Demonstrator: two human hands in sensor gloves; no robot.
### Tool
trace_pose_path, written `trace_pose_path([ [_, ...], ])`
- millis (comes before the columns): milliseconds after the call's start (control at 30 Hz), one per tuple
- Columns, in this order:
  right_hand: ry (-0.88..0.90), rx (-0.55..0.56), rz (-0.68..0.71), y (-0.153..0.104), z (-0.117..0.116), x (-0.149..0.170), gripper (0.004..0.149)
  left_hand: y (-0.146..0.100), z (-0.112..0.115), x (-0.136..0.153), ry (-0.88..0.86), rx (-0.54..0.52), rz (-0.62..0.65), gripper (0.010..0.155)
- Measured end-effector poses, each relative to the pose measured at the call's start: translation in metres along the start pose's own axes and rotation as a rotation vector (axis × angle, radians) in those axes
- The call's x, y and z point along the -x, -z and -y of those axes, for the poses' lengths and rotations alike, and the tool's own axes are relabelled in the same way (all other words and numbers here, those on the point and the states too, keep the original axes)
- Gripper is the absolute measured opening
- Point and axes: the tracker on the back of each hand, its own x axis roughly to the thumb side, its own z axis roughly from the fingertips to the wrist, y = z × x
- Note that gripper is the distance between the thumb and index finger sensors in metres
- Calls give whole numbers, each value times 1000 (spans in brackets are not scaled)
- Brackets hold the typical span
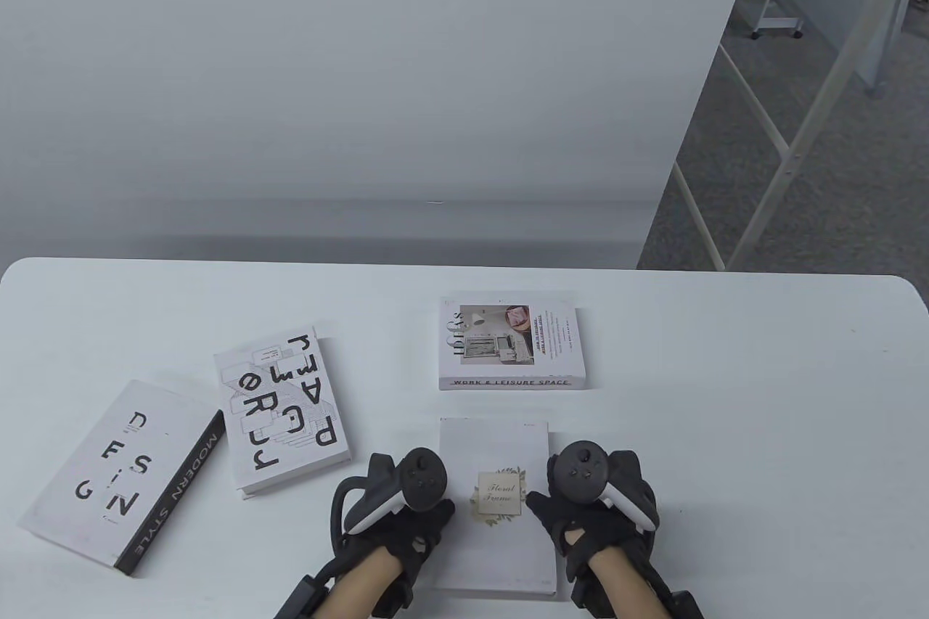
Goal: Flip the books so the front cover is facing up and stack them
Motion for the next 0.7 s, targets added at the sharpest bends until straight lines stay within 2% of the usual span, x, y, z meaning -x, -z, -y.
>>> trace_pose_path([
  [133,33,-7,5,1,1,7,66,2,5,5,-114,64,28,70],
  [367,25,12,18,2,3,7,65,1,5,1,-56,77,51,70],
  [533,23,102,100,-6,14,-1,62,3,4,4,-103,122,45,70],
  [700,-38,87,155,-10,15,-9,60,2,3,4,-94,119,34,70],
])
